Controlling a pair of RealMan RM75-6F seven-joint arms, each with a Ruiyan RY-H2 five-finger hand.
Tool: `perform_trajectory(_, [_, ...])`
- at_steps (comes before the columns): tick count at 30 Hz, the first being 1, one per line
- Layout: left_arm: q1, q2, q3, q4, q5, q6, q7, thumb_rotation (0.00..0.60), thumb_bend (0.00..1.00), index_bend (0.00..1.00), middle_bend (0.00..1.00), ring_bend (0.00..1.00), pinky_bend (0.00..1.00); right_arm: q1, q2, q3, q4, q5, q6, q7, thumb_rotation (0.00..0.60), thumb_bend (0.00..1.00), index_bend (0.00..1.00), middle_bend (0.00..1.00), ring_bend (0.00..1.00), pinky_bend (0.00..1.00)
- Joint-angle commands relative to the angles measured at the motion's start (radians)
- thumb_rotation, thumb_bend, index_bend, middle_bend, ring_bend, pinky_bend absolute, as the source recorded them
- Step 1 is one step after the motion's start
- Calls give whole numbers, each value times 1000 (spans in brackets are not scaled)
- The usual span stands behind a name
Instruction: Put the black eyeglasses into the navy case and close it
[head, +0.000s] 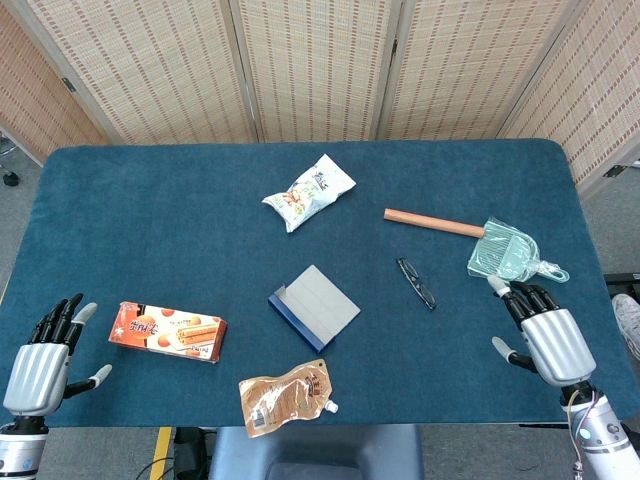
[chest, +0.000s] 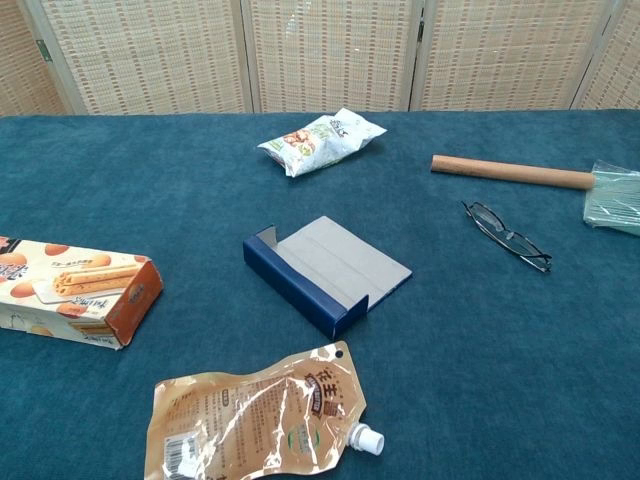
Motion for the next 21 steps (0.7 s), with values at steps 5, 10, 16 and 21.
perform_trajectory(5, [12, 1, 5, -1, 5, 17, -7, 600, 188, 149, 58, 41, 175, 176, -2, 25, -91, -66, -217, -77, 600, 448, 82, 493, 585, 542])
perform_trajectory(10, [27, 7, 10, -4, 10, 37, -10, 600, 188, 150, 58, 41, 175, 304, -45, 55, -129, -55, -381, -107, 600, 701, 133, 807, 854, 863])
perform_trajectory(16, [43, 22, 13, -7, 7, 55, -11, 600, 188, 151, 58, 41, 176, 442, -105, 89, -142, 9, -566, -81, 600, 942, 195, 964, 993, 988])
perform_trajectory(21, [52, 30, 15, -7, 5, 60, -17, 600, 188, 151, 58, 41, 176, 568, -187, 130, -97, 116, -735, -126, 600, 1000, 219, 1000, 1000, 1000])
